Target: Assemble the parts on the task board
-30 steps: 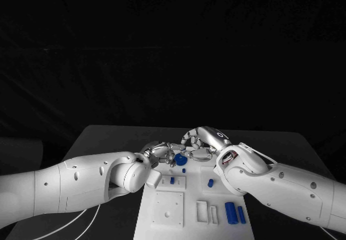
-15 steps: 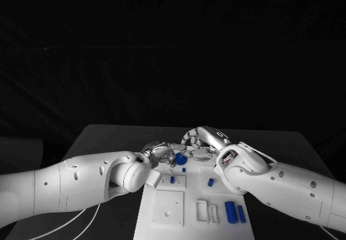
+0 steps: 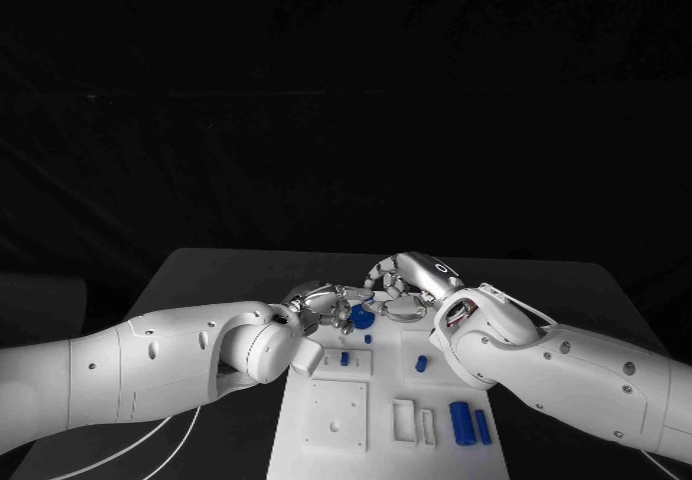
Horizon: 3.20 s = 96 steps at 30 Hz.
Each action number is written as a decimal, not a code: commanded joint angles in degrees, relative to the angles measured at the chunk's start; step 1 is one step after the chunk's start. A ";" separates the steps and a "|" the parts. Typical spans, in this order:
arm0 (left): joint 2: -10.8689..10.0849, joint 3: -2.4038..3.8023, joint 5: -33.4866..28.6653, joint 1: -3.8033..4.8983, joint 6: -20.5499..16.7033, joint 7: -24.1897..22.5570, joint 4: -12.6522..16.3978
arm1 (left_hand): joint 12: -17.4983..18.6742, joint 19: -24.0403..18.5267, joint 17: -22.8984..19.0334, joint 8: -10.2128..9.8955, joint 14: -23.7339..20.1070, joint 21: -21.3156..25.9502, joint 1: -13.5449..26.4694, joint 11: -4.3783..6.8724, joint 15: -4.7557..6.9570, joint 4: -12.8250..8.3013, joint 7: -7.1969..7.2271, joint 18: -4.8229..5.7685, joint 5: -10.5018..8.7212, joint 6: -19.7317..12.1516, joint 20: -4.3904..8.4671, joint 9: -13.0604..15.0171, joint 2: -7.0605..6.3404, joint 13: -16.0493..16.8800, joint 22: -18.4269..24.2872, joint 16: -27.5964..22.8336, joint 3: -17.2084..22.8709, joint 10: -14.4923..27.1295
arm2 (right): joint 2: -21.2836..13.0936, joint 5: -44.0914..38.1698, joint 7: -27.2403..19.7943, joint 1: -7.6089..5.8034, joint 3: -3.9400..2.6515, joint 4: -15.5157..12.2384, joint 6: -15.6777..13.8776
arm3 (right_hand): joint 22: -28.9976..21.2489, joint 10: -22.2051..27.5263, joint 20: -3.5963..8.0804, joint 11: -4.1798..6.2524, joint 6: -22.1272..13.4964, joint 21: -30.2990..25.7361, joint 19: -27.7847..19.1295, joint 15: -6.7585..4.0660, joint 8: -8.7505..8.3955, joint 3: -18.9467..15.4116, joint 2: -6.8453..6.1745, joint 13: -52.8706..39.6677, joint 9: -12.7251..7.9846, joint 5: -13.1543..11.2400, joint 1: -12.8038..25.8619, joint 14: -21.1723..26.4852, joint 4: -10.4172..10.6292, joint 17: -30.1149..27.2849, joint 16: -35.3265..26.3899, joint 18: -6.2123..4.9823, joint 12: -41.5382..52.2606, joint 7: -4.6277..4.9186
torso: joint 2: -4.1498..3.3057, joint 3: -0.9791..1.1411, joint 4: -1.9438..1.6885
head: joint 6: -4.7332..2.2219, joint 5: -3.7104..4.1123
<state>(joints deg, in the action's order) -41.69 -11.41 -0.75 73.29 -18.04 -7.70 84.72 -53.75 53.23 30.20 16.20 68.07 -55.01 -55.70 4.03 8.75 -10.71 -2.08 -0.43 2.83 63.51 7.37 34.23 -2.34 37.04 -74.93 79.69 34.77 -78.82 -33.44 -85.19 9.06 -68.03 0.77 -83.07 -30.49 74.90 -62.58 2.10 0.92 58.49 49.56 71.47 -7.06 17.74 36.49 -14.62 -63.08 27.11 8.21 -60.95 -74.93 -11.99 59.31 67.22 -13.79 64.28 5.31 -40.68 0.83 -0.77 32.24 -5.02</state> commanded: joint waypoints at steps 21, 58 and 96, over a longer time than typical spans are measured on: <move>0.03 -0.04 0.42 0.00 1.22 0.10 0.13 | -0.41 -0.46 -0.12 0.24 -0.19 -0.43 -0.44 0.40 1.72 -0.09 0.04 -0.54 0.05 0.81 7.64 0.02 0.44 -0.12 -1.16 0.44 0.19 0.31 | -0.20 0.36 -2.30 0.01 -0.02 -0.25 1.31 | 1.24 -1.92 0.17 0.85 2.91 1.12 1.18 -0.71 1.01 7.68 4.09 0.11 -0.37 -5.26 0.16 -0.77 4.93 0.70 0.73 -1.21 0.78 -0.75 | -0.01 0.02 -0.03 | 0.27 -0.05; -1.38 -0.06 7.13 -0.20 10.73 2.71 -2.12 | -1.22 -3.00 -1.40 -0.23 -3.03 0.21 13.34 -0.22 1.10 7.85 -0.62 -0.79 0.48 -2.39 7.56 -0.32 -5.73 -0.53 -1.17 0.43 -7.48 4.62 | -2.62 5.72 -8.88 0.01 -0.02 -1.44 5.52 | 1.23 -1.96 0.26 0.87 2.83 1.70 1.06 -0.78 1.09 6.95 4.41 -0.07 -0.46 -5.22 0.81 -0.65 3.88 1.00 0.98 -1.21 0.80 -0.76 | 0.00 0.01 -0.03 | 0.84 -0.21; -1.91 -0.06 11.71 -0.34 17.05 4.47 -2.49 | -1.61 -4.07 -2.74 0.19 -4.67 0.00 8.86 -0.81 0.48 2.12 -1.19 -0.48 0.43 -4.02 7.06 0.68 -4.12 -1.65 -0.98 0.75 -7.13 6.58 | -3.43 7.12 -11.07 0.02 -0.01 -2.10 12.27 | 1.14 -1.67 0.29 0.81 2.51 2.00 0.57 -0.76 1.03 5.43 5.71 -0.29 -0.68 -5.02 1.71 -0.44 1.79 1.15 0.87 -1.21 0.67 -0.68 | 0.02 -0.04 -0.03 | 1.42 -0.03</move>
<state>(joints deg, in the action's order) -43.67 -11.50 10.52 72.95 -2.39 -3.08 82.03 -55.24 49.44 27.53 16.43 63.74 -55.23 -46.69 2.98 9.09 -8.61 -3.52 -0.44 3.30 59.32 6.46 34.84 -6.69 35.43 -74.93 80.14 27.47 -72.45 -36.92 -78.14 -1.25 -68.03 0.77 -85.07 -19.82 74.91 -64.31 2.04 1.83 60.55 51.24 72.15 -7.31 18.65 41.82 -9.63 -63.31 26.32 3.11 -59.12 -75.44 -9.81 60.40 67.90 -13.80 64.77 4.09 -40.67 0.79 -0.79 33.63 -5.08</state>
